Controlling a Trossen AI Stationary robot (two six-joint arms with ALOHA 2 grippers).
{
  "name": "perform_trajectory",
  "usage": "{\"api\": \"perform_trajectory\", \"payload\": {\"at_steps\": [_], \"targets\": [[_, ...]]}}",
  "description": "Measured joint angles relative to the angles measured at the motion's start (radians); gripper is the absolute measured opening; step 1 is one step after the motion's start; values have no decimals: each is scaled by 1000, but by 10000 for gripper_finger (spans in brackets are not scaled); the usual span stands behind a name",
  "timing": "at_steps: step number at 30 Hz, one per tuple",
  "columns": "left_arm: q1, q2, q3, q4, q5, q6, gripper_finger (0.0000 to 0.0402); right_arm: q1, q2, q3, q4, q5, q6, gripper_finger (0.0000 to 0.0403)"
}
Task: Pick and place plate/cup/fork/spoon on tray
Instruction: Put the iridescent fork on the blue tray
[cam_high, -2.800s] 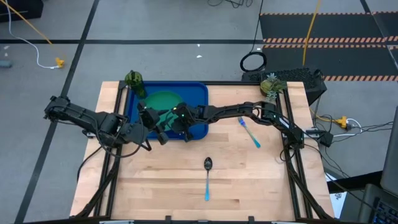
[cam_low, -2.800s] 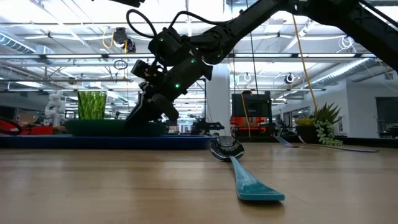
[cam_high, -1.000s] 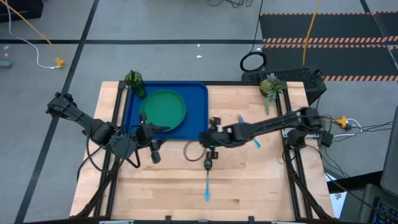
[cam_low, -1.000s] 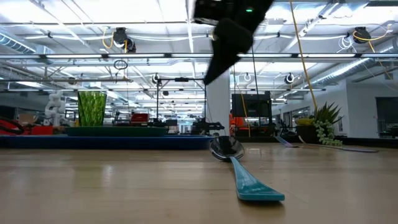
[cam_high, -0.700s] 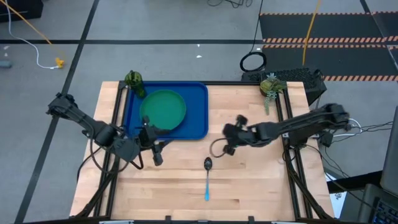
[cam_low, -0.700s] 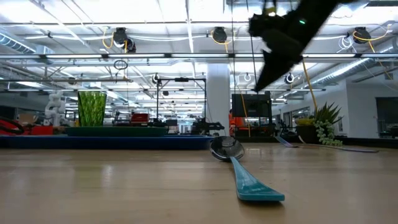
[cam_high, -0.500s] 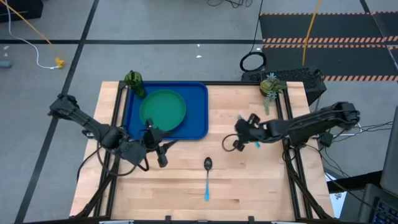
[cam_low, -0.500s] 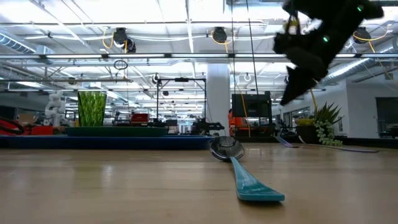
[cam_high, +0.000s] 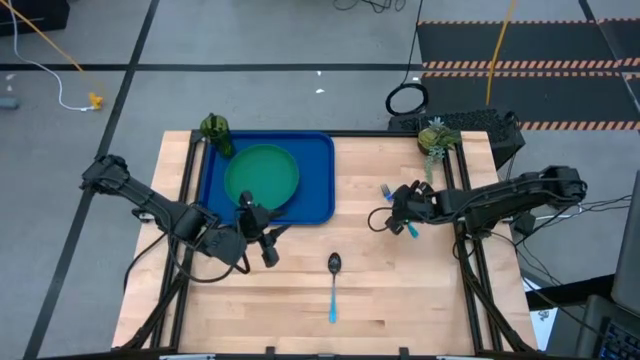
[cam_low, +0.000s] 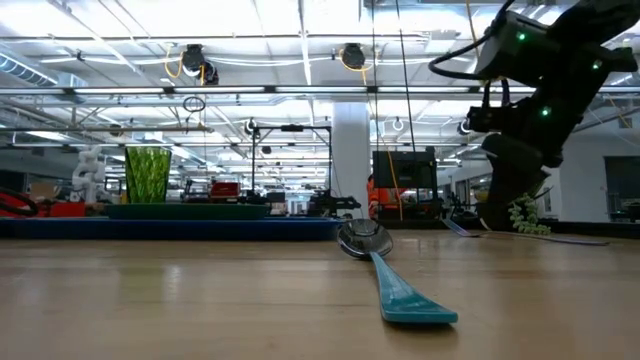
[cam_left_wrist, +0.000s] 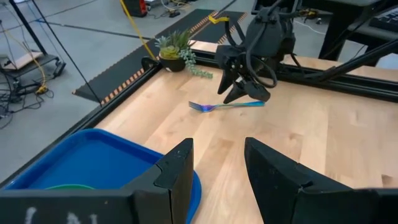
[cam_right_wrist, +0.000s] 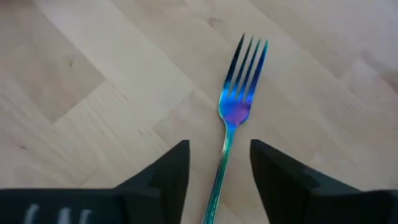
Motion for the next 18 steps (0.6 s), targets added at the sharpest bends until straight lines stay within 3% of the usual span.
{"api": "perform_trajectory", "payload": {"at_steps": [6,18], "targets": [[0,0,0,2,0,0,147,-20,15,0,6,8,7,199],[3,0,0,-1,0,28,147,-25,178,0,82,8,-29,201]]}}
